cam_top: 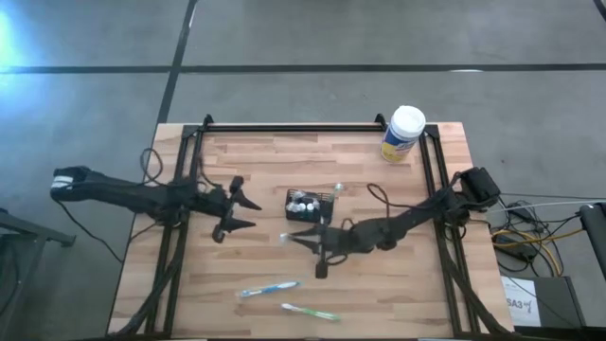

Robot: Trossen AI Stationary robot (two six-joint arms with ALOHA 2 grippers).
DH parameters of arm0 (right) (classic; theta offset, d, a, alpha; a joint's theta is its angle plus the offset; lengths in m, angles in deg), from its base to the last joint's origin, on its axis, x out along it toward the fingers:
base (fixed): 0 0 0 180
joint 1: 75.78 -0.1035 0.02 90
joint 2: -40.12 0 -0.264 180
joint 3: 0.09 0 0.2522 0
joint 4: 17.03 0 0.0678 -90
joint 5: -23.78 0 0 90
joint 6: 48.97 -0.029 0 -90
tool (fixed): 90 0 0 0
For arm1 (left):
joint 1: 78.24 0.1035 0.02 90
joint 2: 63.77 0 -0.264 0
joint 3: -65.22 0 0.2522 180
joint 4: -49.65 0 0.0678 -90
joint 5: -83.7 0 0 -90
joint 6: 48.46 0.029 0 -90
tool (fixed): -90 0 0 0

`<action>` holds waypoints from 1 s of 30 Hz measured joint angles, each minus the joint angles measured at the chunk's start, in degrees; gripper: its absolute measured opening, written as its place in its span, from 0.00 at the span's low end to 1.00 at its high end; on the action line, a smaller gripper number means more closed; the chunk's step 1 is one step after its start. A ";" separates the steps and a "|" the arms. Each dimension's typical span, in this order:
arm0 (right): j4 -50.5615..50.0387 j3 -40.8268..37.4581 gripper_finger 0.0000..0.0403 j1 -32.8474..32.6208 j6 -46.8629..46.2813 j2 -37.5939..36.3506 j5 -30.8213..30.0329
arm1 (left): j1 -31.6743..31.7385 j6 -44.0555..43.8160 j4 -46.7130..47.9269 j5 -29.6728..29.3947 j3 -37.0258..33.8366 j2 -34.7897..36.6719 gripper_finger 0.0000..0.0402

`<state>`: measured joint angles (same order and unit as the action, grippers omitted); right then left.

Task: Pick & Place toothbrushing station
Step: Put the violet toothbrush into the wire organizer

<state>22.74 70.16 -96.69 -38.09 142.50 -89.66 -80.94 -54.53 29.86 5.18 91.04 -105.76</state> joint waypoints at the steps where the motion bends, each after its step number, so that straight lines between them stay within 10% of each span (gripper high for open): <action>1: 1.58 -0.26 0.03 0.00 0.69 -0.04 -0.09 | -0.22 0.30 0.26 0.00 0.99 -1.71 0.56; 30: 5.10 0.59 0.03 0.55 5.90 -0.02 -5.27 | -3.03 2.51 0.82 5.43 27.96 -33.55 0.58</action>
<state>27.84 70.75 -96.14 -32.19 142.48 -94.93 -83.97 -52.01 30.68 10.62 119.00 -139.30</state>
